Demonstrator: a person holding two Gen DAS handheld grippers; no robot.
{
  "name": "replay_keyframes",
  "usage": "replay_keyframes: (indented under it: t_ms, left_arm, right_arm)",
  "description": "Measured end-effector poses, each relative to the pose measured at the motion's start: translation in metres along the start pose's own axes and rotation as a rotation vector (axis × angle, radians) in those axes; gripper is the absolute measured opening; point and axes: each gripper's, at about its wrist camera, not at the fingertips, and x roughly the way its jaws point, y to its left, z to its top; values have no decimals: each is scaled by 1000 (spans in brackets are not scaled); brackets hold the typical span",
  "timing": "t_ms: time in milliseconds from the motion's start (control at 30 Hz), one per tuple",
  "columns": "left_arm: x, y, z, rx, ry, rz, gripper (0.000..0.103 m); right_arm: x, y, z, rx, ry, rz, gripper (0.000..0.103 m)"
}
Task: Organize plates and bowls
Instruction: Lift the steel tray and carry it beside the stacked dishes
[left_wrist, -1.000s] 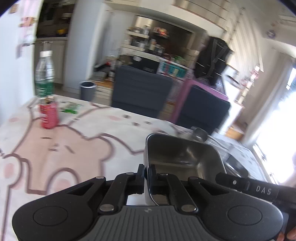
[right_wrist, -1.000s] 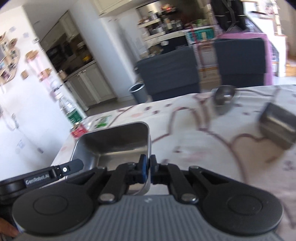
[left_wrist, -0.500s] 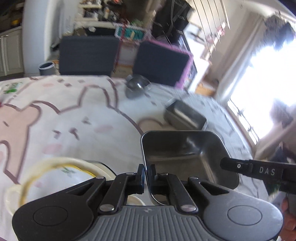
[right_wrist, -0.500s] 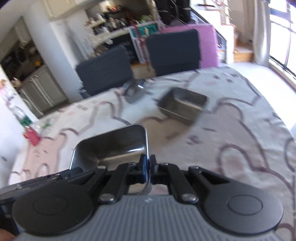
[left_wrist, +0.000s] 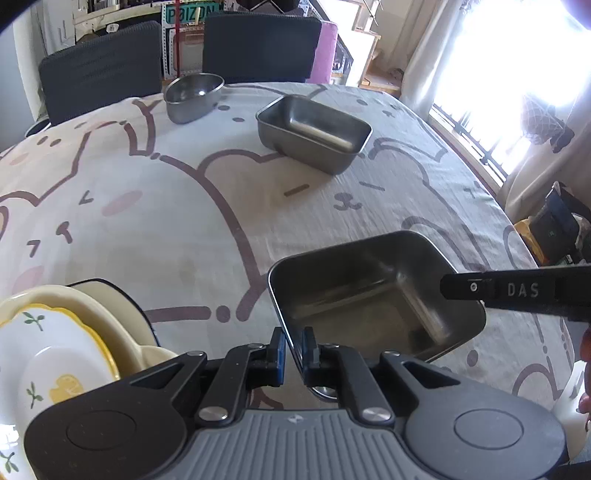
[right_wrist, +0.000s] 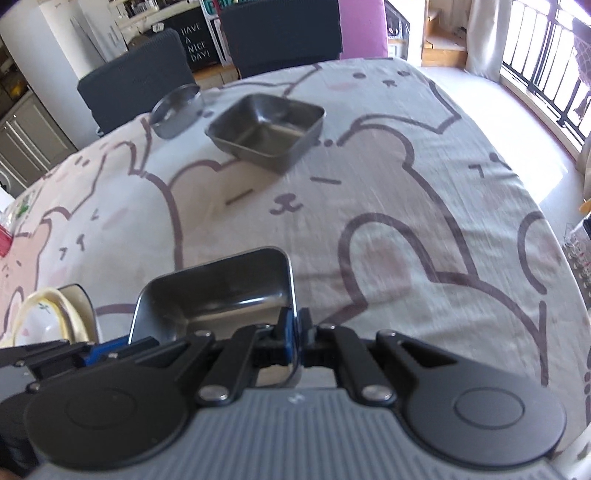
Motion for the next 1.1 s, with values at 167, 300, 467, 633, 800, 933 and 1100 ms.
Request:
replay_keyframes:
  t_ms: [167, 300, 467, 633, 800, 933, 1100]
  left_arm:
    - [7, -2, 1, 14, 22, -12, 11]
    - [10, -5, -1, 41, 35, -12, 12]
    - [11, -6, -2, 59, 48, -17, 12]
    - [13, -7, -4, 77, 66, -22, 12]
    - [13, -8, -6, 90, 77, -29, 12]
    - [13, -7, -6, 88, 79, -36, 12]
    - [13, -7, -6, 90, 83, -39, 14]
  right_arm:
    - [15, -5, 0, -25, 44, -26, 4]
    - [24, -9, 1, -34, 68, -35, 4]
    - [29, -12, 1, -45, 102, -37, 5]
    - [32, -12, -2, -63, 129, -35, 5]
    - [36, -13, -5, -67, 144, -33, 5]
    - [36, -14, -5, -68, 145, -27, 5]
    - [35, -16, -5, -63, 147, -20, 5]
